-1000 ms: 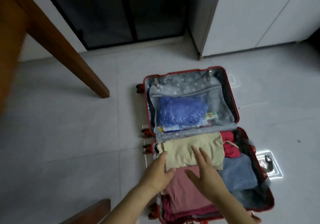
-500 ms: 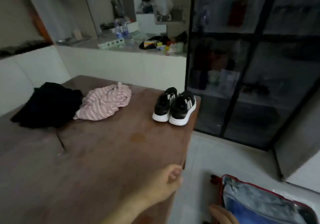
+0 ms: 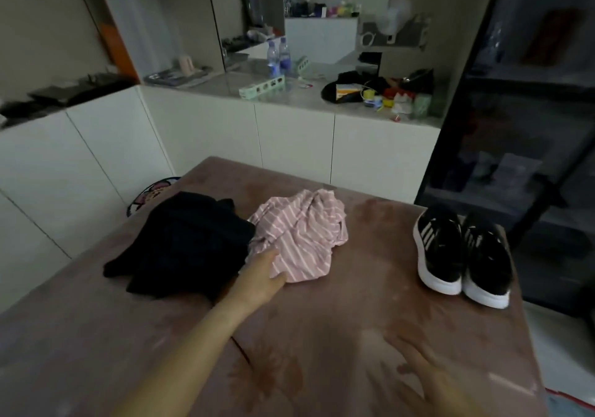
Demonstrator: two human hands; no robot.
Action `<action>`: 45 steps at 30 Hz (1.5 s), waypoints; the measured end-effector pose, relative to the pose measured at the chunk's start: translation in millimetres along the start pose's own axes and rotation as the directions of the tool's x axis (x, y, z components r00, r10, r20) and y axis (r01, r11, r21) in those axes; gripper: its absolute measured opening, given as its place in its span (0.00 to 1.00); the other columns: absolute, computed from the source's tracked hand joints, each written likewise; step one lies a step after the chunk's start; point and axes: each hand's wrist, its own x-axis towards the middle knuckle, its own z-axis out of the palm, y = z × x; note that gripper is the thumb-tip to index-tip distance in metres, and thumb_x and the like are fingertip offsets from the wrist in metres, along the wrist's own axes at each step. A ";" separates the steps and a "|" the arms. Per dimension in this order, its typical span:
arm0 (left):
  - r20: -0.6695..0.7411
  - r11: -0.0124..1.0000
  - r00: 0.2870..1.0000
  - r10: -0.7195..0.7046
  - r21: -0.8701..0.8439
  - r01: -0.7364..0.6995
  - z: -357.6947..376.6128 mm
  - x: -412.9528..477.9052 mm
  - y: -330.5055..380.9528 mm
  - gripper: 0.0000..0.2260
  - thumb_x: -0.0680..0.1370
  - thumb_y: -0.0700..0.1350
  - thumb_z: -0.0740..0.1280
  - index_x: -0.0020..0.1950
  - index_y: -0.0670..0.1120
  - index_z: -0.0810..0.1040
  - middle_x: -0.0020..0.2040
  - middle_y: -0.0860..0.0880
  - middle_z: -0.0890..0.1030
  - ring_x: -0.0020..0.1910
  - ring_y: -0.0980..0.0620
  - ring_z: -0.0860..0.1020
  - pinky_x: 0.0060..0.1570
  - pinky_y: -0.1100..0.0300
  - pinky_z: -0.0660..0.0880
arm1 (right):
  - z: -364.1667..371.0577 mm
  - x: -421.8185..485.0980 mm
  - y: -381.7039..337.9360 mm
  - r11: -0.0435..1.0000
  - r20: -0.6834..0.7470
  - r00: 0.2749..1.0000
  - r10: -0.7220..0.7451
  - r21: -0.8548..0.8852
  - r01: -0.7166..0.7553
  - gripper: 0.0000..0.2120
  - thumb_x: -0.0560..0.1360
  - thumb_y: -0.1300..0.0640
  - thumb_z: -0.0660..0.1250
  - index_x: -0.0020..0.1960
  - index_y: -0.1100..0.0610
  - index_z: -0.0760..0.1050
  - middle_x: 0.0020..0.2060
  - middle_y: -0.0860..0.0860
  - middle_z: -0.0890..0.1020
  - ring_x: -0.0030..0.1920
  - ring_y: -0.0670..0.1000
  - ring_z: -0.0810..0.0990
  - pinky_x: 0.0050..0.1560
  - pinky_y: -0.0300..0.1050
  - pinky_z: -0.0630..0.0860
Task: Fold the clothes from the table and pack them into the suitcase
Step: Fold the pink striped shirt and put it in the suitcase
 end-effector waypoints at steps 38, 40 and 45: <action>0.119 0.801 0.875 0.469 0.361 -0.478 57.0 -52.5 -62.3 0.07 0.70 0.50 0.67 0.46 0.52 0.80 0.45 0.52 0.80 0.49 0.47 0.79 0.47 0.56 0.76 | -4.4 -14.9 -47.9 0.954 -0.362 0.883 0.298 0.088 -0.286 0.20 0.62 0.60 0.60 0.48 0.52 0.84 0.41 0.49 0.85 0.42 0.53 0.81 0.42 0.45 0.74; 0.102 0.801 0.865 0.491 0.337 -0.494 52.6 -57.4 -52.8 0.13 0.73 0.56 0.64 0.52 0.52 0.79 0.50 0.53 0.79 0.52 0.50 0.77 0.50 0.56 0.75 | -8.0 -28.3 -47.1 0.947 -0.314 0.893 0.322 0.124 -0.298 0.21 0.62 0.62 0.60 0.49 0.51 0.83 0.42 0.50 0.85 0.43 0.56 0.82 0.42 0.45 0.75; 0.287 0.757 0.814 0.506 0.304 -0.578 64.8 -86.5 2.2 0.32 0.70 0.64 0.66 0.71 0.53 0.66 0.70 0.53 0.68 0.68 0.52 0.66 0.67 0.54 0.64 | -26.2 -56.5 -55.6 0.926 -0.095 0.947 0.307 0.259 -0.274 0.25 0.71 0.69 0.62 0.45 0.37 0.76 0.42 0.31 0.81 0.47 0.36 0.79 0.47 0.35 0.74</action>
